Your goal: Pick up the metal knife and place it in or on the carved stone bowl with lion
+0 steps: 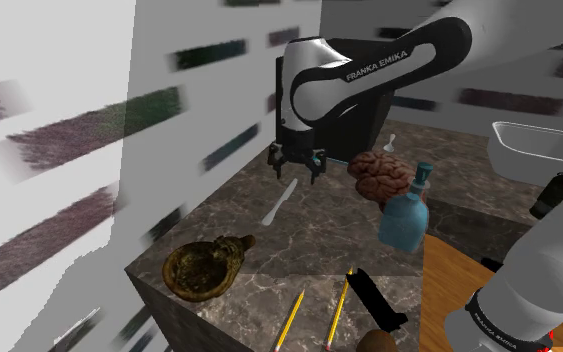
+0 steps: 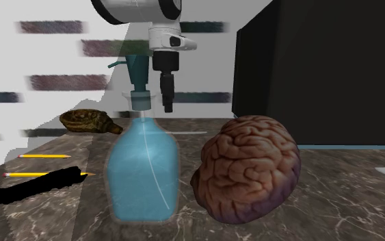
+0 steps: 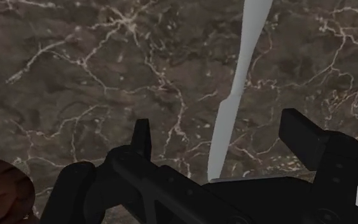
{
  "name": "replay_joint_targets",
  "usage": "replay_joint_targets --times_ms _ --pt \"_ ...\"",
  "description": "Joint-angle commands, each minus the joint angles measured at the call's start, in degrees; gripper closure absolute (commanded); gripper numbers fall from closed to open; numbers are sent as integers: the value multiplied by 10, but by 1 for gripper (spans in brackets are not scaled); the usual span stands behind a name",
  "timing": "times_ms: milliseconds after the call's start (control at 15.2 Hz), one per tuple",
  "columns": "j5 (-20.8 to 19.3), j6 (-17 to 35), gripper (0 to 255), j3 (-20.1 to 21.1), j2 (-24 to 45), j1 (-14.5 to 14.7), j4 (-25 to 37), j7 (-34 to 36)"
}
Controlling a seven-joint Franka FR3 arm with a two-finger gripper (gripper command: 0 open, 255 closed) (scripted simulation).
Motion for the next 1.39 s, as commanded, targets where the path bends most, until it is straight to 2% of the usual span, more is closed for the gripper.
replay_joint_targets --times_ms 0,198,726,1188,1254,1320 --pt "-33 16 0 6 54 -3 27 66" --pt "-76 27 0 0 121 3 69 146" --pt "-97 79 0 -7 153 9 44 160" --pt "-97 79 0 -7 153 9 44 160" --pt "-97 79 255 -7 153 9 44 160" --pt "-97 79 255 -7 153 9 44 160"
